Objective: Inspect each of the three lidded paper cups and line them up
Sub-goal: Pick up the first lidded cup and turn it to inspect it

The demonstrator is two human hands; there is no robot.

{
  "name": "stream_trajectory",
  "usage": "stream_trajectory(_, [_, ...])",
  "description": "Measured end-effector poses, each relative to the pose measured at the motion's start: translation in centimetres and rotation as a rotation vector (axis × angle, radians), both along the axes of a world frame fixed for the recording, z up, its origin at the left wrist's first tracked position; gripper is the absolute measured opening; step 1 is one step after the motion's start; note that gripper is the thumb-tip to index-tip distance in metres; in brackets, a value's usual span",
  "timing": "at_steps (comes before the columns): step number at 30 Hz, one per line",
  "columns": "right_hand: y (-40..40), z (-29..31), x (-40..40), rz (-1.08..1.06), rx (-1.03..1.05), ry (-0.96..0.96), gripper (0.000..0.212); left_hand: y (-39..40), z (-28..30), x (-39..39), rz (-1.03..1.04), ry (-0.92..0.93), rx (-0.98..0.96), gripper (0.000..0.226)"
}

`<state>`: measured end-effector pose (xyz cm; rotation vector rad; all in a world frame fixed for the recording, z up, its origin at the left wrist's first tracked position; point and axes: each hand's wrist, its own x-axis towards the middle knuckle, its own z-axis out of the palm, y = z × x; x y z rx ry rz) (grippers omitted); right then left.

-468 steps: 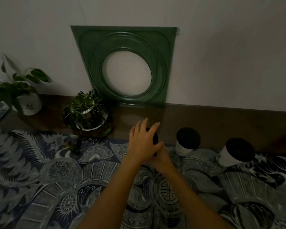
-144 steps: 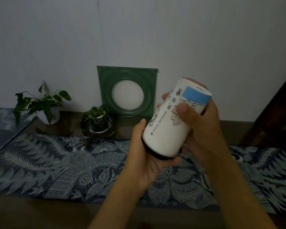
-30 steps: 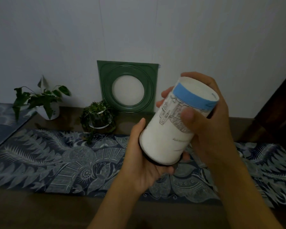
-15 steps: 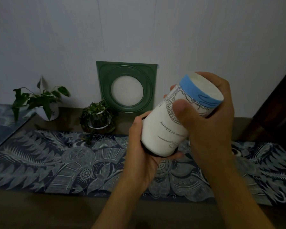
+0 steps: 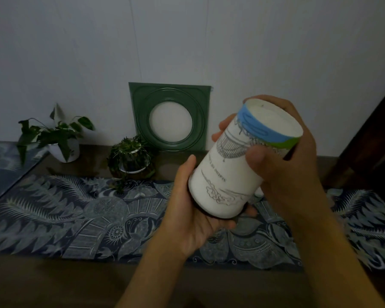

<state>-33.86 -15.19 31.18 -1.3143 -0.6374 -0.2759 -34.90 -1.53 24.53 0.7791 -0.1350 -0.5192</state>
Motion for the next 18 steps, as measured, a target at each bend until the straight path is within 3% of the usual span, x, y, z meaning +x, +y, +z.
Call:
stream_trajectory(5, [0.7, -1.0, 0.1, -0.219, 0.185, 0.047, 0.068, -0.7, 0.8, -0.6, 0.224, -0.123, -0.019, 0.062])
stream_trajectory(9, [1.0, -1.3, 0.0, -0.259, 0.285, 0.113, 0.063, -1.0, 0.6, -0.9, 0.389, -0.228, 0.012, 0.050])
stream_trajectory(18, [-0.2, -1.0, -0.3, 0.024, 0.116, 0.058, 0.068, 0.0, 0.5, -1.1, 0.031, 0.032, -0.047, 0.069])
